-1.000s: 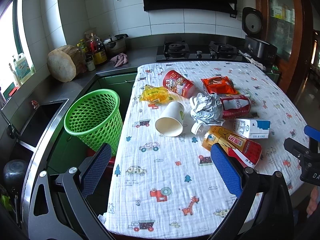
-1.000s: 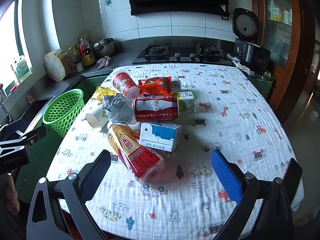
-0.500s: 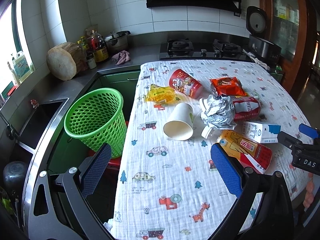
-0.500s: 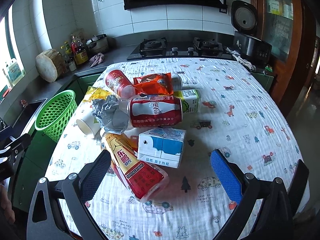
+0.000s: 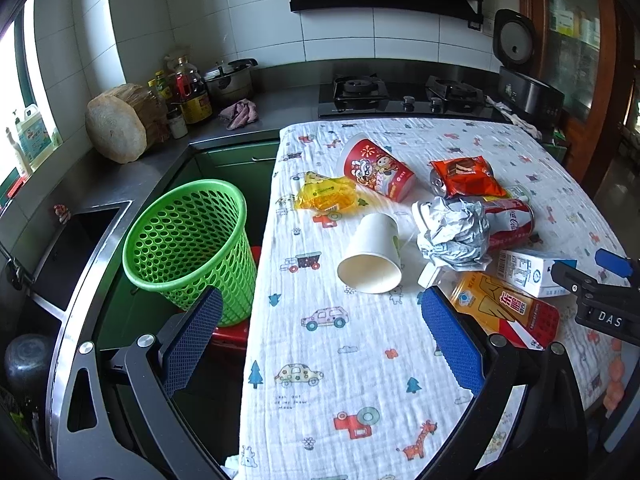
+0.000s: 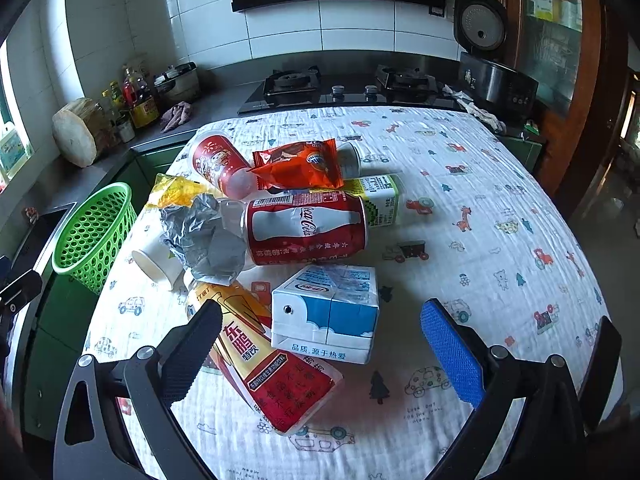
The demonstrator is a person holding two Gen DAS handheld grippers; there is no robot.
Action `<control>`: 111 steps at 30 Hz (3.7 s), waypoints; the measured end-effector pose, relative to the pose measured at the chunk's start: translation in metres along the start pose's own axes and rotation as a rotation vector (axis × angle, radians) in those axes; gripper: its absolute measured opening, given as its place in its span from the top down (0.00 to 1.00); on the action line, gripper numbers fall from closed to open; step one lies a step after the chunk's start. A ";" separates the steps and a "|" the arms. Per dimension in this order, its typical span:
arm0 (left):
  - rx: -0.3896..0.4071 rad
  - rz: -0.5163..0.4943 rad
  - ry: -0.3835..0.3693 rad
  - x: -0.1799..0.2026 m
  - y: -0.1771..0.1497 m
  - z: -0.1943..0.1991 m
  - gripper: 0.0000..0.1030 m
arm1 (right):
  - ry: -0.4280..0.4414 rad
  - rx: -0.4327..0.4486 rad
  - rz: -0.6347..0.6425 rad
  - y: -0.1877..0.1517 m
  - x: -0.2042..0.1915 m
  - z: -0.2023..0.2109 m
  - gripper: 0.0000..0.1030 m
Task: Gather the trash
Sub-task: 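Reach the right gripper to the white milk carton and grasp it, then carry the milk carton with the right gripper while the left gripper grasps the foil ball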
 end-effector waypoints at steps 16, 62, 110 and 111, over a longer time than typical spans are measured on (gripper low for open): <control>-0.001 -0.026 -0.039 0.016 0.005 -0.012 0.05 | -0.034 -0.071 -0.022 0.001 0.015 -0.038 0.07; -0.058 -0.011 -0.358 0.058 0.037 -0.056 0.62 | 0.086 0.023 0.001 0.028 0.005 0.027 0.39; -0.209 0.441 0.075 -0.273 -0.011 -0.214 0.28 | 0.538 -0.394 0.344 0.110 -0.381 -0.271 0.37; -0.205 0.446 0.075 -0.274 -0.012 -0.211 0.28 | 0.541 -0.392 0.343 0.109 -0.382 -0.272 0.34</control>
Point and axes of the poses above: each gripper's, at about its wrist camera, not at the fingertips, and z roughly against the way its jaws point, x to its right, y to its top, the point moved 4 cm from there along -z, roughly the way its jaws point, and after that the axes turned 10 degrees about y, right-handed, at the moved point
